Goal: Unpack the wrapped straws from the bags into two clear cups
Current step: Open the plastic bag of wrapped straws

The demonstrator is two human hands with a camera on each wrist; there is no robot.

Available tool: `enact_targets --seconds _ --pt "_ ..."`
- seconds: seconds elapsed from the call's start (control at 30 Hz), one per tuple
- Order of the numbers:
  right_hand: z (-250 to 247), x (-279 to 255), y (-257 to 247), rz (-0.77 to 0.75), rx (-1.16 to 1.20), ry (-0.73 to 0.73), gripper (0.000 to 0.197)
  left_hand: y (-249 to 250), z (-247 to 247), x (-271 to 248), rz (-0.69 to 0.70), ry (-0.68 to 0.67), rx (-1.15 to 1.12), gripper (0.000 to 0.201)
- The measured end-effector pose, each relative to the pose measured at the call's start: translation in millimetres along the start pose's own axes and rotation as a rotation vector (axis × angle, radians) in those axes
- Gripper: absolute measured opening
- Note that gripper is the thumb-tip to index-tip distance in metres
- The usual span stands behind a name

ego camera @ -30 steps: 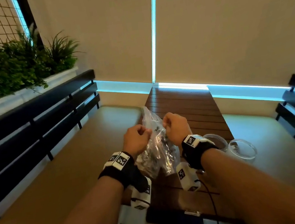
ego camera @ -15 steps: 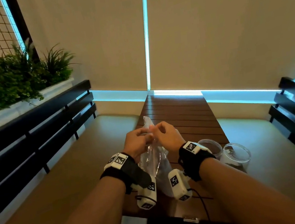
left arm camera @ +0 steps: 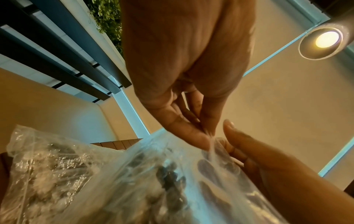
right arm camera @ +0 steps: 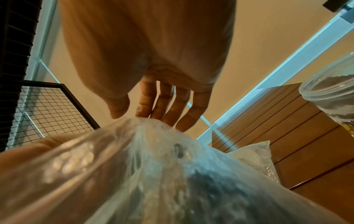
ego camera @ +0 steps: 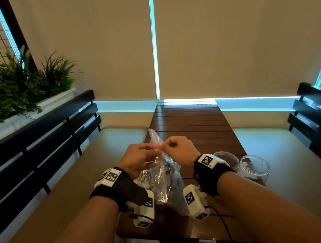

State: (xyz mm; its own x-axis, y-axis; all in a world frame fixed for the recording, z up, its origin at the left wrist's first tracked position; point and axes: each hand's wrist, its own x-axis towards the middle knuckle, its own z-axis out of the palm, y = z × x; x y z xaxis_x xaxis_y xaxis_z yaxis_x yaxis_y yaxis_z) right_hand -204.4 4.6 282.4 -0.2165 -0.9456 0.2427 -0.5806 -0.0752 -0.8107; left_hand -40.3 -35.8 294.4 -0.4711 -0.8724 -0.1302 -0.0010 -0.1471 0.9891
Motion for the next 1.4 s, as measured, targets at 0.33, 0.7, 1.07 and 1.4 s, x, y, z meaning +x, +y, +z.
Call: enact_targets --seconds 0.33,0.7,1.07,1.4 --pt "4.4 7.0 -13.5 -0.008 -0.073 0.026 0.034 -2.3 10.3 2.5 0.023 0.042 0.102 0.008" --pt "-14.0 9.8 -10.0 -0.023 -0.384 0.106 0.03 3.6 17.4 15.3 0.148 0.467 0.298 0.002" --pt "-24.9 9.9 -13.8 -0.014 -0.461 0.075 0.023 3.0 19.2 29.9 0.079 0.294 0.956 0.022" --pt "-25.2 5.8 -9.4 -0.077 -0.633 -0.045 0.022 11.1 20.6 34.9 0.135 0.452 0.658 0.004"
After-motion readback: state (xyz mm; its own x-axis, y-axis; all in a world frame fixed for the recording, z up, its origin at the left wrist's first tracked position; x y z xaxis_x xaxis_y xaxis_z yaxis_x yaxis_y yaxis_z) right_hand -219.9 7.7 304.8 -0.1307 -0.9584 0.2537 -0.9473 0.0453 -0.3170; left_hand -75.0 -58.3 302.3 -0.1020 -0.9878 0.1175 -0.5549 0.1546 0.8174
